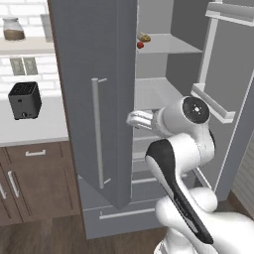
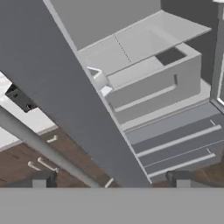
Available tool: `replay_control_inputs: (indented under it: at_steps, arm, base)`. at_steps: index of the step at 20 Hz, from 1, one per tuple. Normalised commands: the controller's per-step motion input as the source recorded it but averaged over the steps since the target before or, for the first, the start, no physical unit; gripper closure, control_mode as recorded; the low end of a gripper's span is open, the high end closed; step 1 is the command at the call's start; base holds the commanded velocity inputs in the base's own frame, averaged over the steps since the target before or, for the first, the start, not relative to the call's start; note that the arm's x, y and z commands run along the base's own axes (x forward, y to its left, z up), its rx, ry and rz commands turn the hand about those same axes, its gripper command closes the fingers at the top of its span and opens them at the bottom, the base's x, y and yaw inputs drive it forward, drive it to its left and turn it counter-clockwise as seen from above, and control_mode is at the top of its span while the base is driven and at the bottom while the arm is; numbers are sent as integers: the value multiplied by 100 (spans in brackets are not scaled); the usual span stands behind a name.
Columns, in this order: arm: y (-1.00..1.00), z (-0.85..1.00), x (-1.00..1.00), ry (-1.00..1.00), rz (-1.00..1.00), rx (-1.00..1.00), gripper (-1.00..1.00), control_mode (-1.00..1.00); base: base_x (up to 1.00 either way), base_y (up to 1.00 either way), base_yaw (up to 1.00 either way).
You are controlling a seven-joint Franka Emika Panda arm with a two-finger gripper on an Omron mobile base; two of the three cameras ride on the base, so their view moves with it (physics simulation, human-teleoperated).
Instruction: Take the strawberry from the fridge and place it on top of the pancake, located on the dining counter.
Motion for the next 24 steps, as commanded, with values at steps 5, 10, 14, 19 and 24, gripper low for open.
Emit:
replay_control_inputs:
  at_steps: [5, 10, 14, 19, 24]
  arm:
    - [-30, -16, -2, 0, 0, 14, -100, -100]
    - [-17, 0, 24, 2, 1, 13, -100, -100]
    - [-36, 0, 36, 5, 5, 15, -100, -100]
    - [-33, 3, 33, 1, 3, 16, -100, -100]
    - [-2, 1, 59, 5, 0, 16, -100, -100]
  base:
    - [0, 0, 0]
    - [0, 0, 0]
    - [0, 0, 0]
    - [0, 0, 0]
    - [0, 0, 0]
